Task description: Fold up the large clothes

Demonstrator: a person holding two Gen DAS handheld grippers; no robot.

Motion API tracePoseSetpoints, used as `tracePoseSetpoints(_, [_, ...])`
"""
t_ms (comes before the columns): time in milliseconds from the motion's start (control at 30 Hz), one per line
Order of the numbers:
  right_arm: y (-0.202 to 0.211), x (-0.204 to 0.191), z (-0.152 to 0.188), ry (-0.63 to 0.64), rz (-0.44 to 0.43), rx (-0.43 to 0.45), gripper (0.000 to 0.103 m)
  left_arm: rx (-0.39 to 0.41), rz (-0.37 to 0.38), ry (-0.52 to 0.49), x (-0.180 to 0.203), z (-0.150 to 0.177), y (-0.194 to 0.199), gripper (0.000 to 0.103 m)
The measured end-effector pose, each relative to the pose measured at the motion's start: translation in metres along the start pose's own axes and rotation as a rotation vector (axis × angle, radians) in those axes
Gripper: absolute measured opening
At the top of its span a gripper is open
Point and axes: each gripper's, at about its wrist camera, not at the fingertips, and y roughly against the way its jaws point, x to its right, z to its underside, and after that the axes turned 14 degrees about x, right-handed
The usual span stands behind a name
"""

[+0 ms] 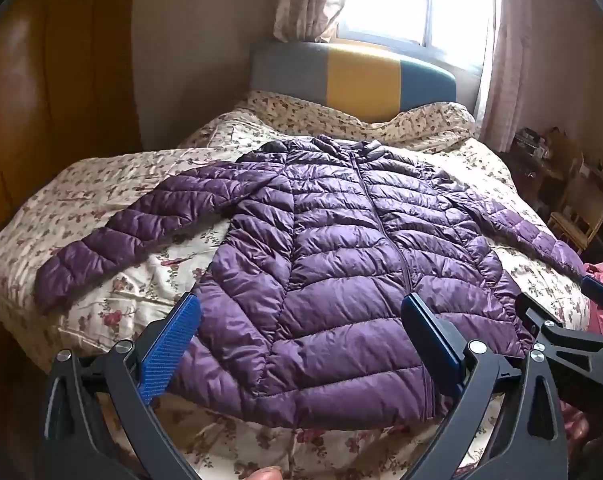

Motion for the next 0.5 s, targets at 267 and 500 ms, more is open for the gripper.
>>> tracePoseSetpoints(267, [0.0018, 0.0039, -0.0067, 0.002, 0.015, 0.011, 0.101, 0.002, -0.007, 0.004, -0.0014, 0.002, 0.0032, 0.1])
tracePoseSetpoints(500, [-0.0025, -0.0001, -0.0018, 0.0, 0.015, 0.0, 0.101, -0.003, -0.012, 0.015, -0.0052, 0.0, -0.0022, 0.1])
